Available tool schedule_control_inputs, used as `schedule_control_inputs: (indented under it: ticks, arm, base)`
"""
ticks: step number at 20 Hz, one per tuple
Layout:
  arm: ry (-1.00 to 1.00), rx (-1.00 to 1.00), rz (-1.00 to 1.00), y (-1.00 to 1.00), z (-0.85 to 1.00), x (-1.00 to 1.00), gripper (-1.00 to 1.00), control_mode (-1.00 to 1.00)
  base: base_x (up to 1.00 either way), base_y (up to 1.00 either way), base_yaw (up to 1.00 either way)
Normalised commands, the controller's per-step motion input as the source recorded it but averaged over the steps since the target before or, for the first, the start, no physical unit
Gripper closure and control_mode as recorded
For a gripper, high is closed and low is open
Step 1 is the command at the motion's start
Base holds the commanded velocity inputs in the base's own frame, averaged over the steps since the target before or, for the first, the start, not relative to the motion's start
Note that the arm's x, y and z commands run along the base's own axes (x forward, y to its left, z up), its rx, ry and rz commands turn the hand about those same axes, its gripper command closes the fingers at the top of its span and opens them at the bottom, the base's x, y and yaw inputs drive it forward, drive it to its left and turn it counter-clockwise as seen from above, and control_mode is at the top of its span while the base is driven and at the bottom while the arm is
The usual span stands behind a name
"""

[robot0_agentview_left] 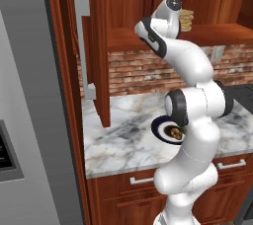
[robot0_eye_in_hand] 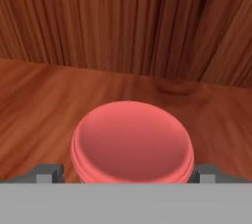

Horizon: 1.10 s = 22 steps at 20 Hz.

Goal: Pick the avocado and bread from the counter and place them on the plate. Then pick the jam from the cabinet and place it next to the plate. Lastly close the cabinet door.

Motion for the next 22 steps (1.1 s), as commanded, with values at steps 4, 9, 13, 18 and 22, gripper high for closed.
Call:
schedule_control_inputs:
  ticks: [4, 9, 13, 18, 22]
  arm:
    - [0.0, 0.0, 0.0, 0.0, 0.0, 0.04, 1.0, -1.0]
    - [0.0, 0.08, 0.0, -0.07, -0.01, -0.02, 1.0, -1.0]
    - [0.0, 0.14, 0.0, -0.13, -0.06, -0.28, 1.0, -1.0]
    - [-0.03, 0.17, 0.0, -0.4, -0.06, -0.95, 1.0, -1.0]
    - [-0.17, 0.02, 0.0, -0.33, 0.45, -0.98, 1.0, -1.0]
  base:
    - [0.0, 0.0, 0.0]
    - [0.0, 0.0, 0.0]
    - [0.0, 0.0, 0.0]
    - [0.0, 0.0, 0.0]
    - [0.0, 0.0, 0.0]
